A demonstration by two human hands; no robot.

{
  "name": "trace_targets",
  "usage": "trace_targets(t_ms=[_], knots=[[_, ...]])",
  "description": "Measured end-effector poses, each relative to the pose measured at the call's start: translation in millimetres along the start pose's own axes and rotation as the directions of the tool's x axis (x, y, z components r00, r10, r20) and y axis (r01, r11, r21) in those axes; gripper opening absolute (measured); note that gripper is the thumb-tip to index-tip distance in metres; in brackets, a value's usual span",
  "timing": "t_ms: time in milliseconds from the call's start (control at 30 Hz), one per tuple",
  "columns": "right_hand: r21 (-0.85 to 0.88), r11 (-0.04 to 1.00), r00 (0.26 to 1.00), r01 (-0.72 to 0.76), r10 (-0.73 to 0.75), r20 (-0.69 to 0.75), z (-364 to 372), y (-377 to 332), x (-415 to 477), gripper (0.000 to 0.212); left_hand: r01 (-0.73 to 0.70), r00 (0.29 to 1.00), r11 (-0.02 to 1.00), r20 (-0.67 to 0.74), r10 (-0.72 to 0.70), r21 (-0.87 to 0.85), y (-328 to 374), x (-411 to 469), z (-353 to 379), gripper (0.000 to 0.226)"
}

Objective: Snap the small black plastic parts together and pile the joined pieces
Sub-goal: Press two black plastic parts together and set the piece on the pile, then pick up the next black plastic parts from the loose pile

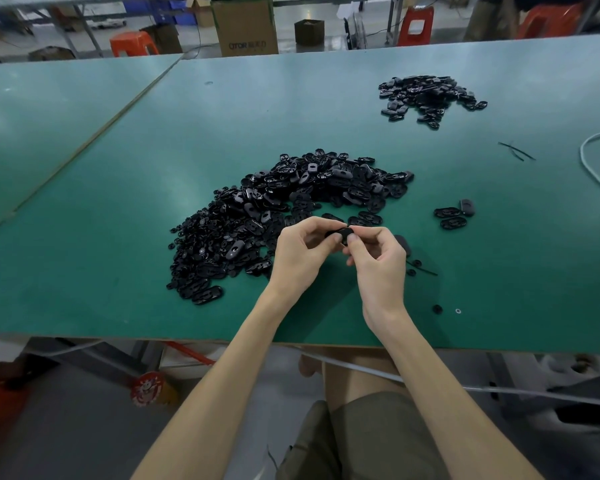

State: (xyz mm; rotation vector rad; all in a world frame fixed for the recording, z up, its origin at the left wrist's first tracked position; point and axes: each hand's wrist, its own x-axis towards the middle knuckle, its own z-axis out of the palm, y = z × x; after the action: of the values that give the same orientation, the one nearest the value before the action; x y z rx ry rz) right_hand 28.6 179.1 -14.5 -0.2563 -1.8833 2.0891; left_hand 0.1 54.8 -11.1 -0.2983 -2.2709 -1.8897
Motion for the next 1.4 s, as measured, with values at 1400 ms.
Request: trace_targets(t_ms=[1400], knots=[[-0.122,0.992,0.994,-0.032,0.045,0.103,3.8,-5.2,-1.5,0.012,-0.129,0.957,0.942,0.288,0.037,0.308,77.8,71.8,66.4,0.015]])
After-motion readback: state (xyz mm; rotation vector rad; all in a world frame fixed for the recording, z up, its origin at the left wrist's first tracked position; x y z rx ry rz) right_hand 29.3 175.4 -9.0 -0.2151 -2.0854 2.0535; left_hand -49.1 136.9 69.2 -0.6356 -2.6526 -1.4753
